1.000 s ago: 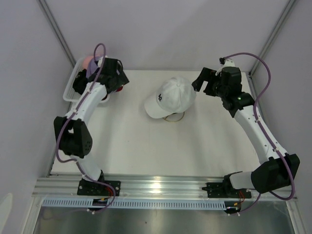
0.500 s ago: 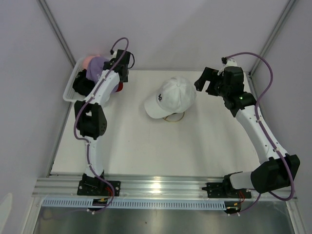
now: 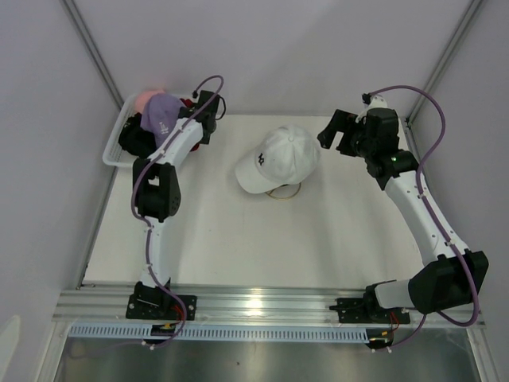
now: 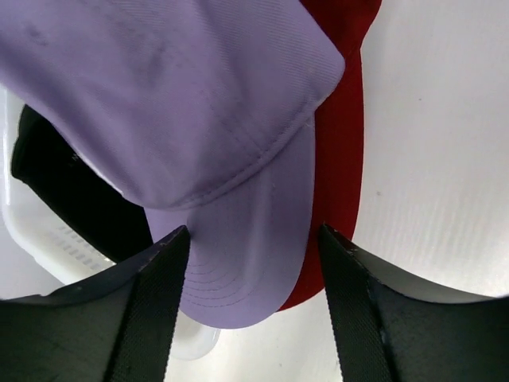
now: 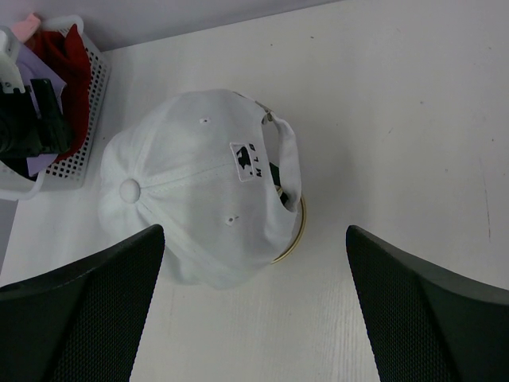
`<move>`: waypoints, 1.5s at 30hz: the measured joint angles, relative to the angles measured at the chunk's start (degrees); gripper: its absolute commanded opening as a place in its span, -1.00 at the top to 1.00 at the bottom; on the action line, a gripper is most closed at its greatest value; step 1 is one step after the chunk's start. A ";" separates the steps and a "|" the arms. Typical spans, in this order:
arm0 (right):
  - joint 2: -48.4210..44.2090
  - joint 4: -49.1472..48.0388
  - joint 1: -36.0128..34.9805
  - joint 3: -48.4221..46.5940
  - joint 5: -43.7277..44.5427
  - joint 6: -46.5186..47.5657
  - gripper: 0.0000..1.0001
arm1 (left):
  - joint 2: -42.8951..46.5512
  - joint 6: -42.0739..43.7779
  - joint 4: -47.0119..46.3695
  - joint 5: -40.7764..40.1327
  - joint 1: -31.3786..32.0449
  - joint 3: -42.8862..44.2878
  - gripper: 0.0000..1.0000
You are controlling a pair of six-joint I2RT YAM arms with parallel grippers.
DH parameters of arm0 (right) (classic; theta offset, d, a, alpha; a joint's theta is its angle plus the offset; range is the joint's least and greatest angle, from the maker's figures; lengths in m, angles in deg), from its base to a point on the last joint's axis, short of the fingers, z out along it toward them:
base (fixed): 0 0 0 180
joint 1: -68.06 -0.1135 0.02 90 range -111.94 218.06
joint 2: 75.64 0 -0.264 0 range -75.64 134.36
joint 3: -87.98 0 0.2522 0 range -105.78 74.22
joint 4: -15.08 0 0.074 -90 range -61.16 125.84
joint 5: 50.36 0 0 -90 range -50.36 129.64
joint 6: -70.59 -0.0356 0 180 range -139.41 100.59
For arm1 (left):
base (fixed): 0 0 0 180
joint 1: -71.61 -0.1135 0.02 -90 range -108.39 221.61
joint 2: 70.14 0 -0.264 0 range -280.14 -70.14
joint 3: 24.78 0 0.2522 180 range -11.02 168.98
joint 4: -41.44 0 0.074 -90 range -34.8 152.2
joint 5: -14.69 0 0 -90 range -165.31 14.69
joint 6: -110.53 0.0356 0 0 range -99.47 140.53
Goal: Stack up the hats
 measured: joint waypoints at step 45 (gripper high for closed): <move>-0.48 -3.41 0.81 -3.37 -7.67 -6.51 -0.99 | 39.63 34.58 -16.85 1.40 12.11 -11.13 0.99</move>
